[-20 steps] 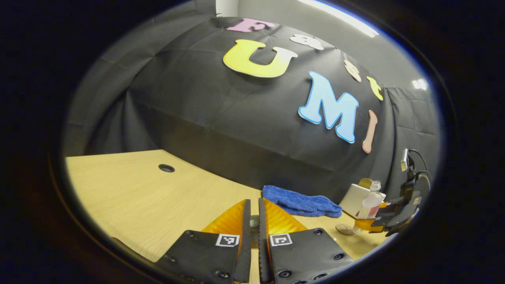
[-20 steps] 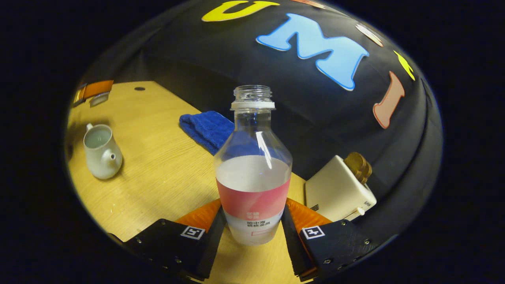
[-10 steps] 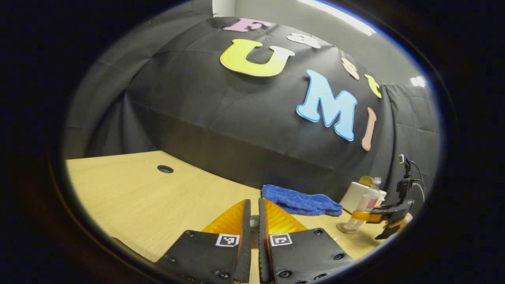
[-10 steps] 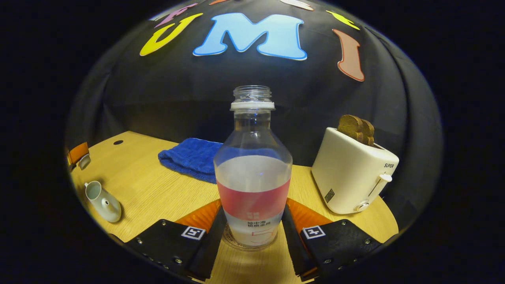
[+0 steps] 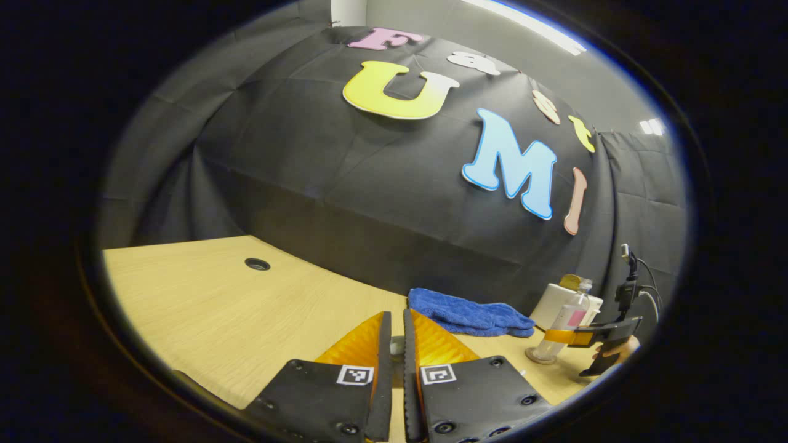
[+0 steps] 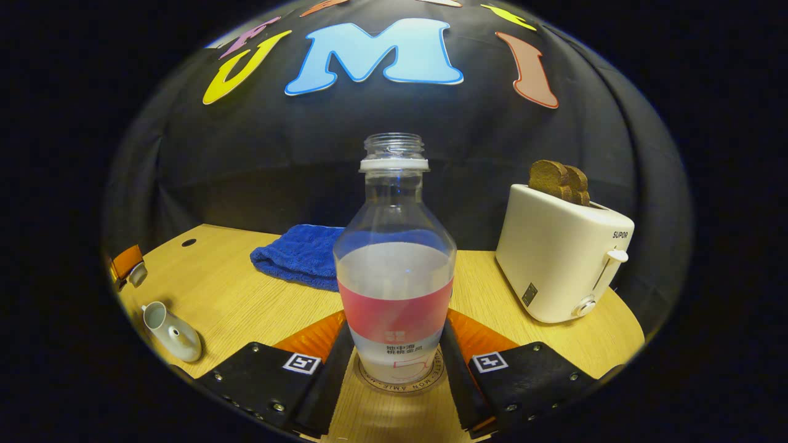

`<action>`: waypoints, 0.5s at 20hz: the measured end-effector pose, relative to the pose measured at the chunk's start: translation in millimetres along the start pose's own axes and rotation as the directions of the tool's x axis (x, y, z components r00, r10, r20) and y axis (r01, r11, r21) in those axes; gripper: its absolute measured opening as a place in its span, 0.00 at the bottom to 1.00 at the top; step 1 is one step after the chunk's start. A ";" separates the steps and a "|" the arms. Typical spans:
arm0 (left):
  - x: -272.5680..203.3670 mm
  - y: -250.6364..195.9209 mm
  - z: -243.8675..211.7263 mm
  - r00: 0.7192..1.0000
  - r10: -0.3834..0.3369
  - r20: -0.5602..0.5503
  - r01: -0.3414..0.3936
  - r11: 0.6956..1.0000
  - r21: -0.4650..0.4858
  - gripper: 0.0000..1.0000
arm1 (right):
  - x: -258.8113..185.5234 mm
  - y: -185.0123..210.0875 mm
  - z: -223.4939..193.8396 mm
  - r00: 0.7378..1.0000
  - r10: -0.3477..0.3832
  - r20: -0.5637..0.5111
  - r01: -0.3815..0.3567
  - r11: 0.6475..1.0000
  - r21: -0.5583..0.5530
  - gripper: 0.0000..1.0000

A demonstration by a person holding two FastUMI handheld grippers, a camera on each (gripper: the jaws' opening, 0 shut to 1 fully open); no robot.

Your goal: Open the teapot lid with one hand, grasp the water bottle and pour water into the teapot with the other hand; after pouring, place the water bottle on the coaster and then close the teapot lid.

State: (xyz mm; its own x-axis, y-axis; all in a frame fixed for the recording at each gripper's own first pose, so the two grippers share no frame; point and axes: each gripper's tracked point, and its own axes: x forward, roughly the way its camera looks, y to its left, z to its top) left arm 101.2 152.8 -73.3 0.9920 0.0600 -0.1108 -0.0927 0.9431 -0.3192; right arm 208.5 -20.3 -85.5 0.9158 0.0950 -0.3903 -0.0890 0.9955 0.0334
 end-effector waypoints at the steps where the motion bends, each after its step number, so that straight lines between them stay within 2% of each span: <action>1: -0.6 -0.2 -0.5 1.000 0.000 0.000 0.000 1.000 0.000 0.17 | 0.4 -0.2 -1.7 1.000 0.000 -0.002 0.000 1.000 0.002 0.75; 4: -0.6 -0.3 0.4 1.000 -0.001 0.002 0.001 1.000 -0.004 0.17 | 0.2 -0.3 -1.4 1.000 0.001 -0.003 -0.001 1.000 0.007 0.76; 5: -0.4 0.1 0.4 1.000 -0.001 0.003 0.001 1.000 -0.004 0.14 | 0.0 -0.1 -2.1 1.000 0.001 -0.006 -0.001 1.000 0.007 0.77; 8: 0.0 -0.2 0.4 1.000 -0.002 0.001 0.002 1.000 -0.002 0.17 | -1.7 2.3 -2.2 1.000 0.013 -0.007 -0.013 1.000 0.009 0.79; 10: -1.1 -0.1 -0.3 1.000 -0.002 0.001 0.002 1.000 -0.003 0.17 | -3.6 1.5 -2.1 1.000 0.008 -0.002 -0.008 1.000 0.011 0.89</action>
State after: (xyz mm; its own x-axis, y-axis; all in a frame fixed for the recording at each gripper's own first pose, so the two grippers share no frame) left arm 100.1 152.6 -73.4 0.9923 0.0590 -0.1089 -0.0914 0.9422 -0.3223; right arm 204.2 -19.1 -85.9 0.9142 0.1033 -0.3919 -0.0921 0.9946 0.0472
